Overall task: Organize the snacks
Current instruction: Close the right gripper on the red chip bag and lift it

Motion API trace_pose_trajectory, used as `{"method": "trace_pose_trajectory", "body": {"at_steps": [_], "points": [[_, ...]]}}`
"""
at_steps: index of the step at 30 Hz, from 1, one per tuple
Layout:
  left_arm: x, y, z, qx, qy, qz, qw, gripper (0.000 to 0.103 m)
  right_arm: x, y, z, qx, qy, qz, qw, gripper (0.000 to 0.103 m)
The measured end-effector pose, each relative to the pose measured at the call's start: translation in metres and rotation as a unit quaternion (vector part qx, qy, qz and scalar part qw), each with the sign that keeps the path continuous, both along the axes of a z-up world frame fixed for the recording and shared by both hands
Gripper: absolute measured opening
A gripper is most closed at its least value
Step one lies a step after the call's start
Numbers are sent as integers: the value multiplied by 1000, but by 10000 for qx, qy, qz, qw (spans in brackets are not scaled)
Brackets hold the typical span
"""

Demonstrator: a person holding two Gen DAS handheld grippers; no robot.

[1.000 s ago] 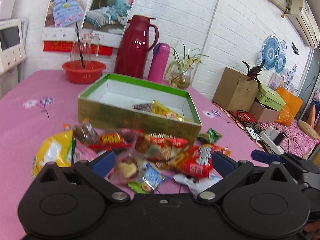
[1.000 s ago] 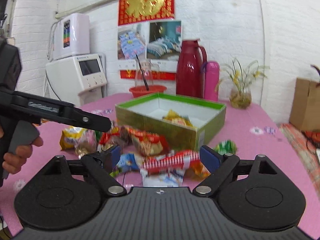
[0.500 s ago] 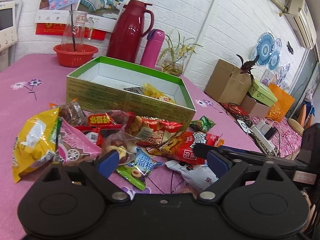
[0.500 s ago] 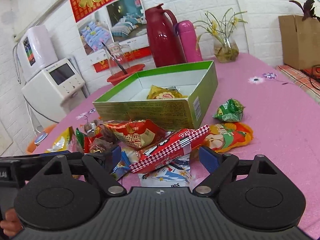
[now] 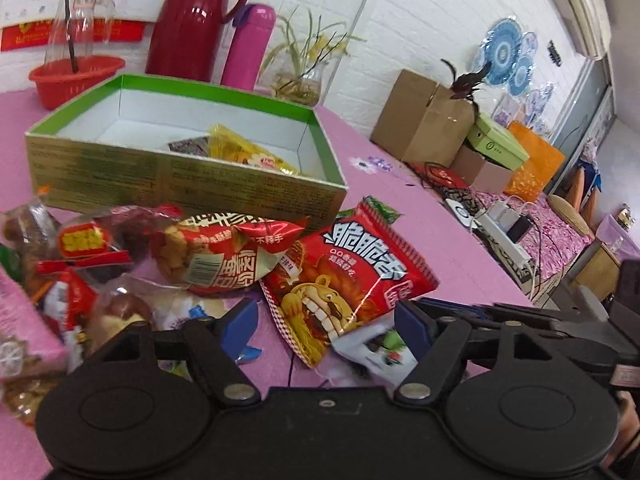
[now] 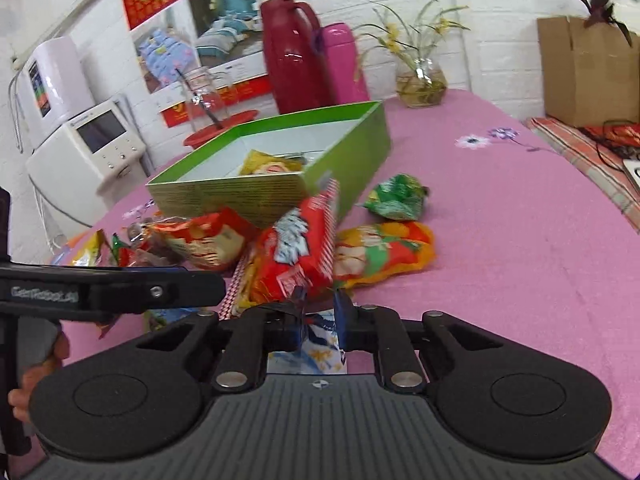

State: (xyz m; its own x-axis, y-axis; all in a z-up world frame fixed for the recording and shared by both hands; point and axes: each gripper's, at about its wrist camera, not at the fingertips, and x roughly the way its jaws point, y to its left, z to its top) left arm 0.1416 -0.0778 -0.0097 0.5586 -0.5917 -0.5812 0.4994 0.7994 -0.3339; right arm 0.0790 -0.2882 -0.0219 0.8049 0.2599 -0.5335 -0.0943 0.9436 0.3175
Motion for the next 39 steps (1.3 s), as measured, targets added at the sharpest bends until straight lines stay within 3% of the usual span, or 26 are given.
{"method": "trace_pose_trajectory", "body": {"at_steps": [2, 4, 6, 7, 8, 10, 13, 15, 16, 18, 19, 27, 28, 29, 31, 32, 39], "points": [[8, -2, -4, -65, 53, 101, 9999, 90, -2, -3, 1, -84, -68, 103, 9999, 41], [12, -2, -6, -156, 142, 195, 9996, 93, -3, -2, 6, -223, -212, 160, 9994, 46], [12, 2, -5, -191, 197, 325, 9991, 103, -4, -1, 13, -346, -366, 238, 9984, 52], [11, 6, -4, -223, 209, 396, 9987, 103, -4, 0, 16, -386, -440, 279, 9979, 62], [11, 10, -4, -286, 222, 440, 9984, 103, -3, 1, 18, -415, -504, 333, 9973, 80], [11, 17, -4, -402, 313, 502, 9974, 103, 4, 7, 22, -502, -587, 440, 9960, 94], [10, 21, -4, -445, 384, 528, 9969, 103, 23, 16, 18, -644, -489, 491, 9955, 91], [9, 20, -3, -393, 364, 480, 9974, 102, 34, 16, 11, -563, -360, 545, 9963, 72], [8, 19, -2, -381, 354, 434, 9977, 100, 35, 14, 8, -471, -331, 586, 9966, 52], [8, 16, -2, -414, 384, 320, 9979, 97, 33, 7, 6, -389, -309, 509, 9975, 32], [10, 14, -3, -435, 411, 275, 9978, 97, 32, 3, 5, -351, -284, 456, 9979, 27], [25, -20, -16, -212, 443, 87, 9988, 95, 19, -18, -3, -312, -102, 322, 9989, 26], [27, -23, -17, -165, 431, 37, 9989, 87, 19, -19, -4, -313, -82, 340, 9989, 27], [28, -26, -17, -164, 429, -29, 9989, 73, 18, -19, -5, -281, -66, 361, 9989, 31], [31, -29, -19, -213, 461, -133, 9986, 56, 19, -22, -7, -60, -9, 354, 9994, 42], [32, -29, -19, -215, 460, -149, 9986, 50, 19, -24, -9, 39, 19, 336, 9994, 43], [32, -29, -20, -281, 483, -96, 9984, 38, 26, -28, -13, 535, 148, 368, 9978, 48]]}}
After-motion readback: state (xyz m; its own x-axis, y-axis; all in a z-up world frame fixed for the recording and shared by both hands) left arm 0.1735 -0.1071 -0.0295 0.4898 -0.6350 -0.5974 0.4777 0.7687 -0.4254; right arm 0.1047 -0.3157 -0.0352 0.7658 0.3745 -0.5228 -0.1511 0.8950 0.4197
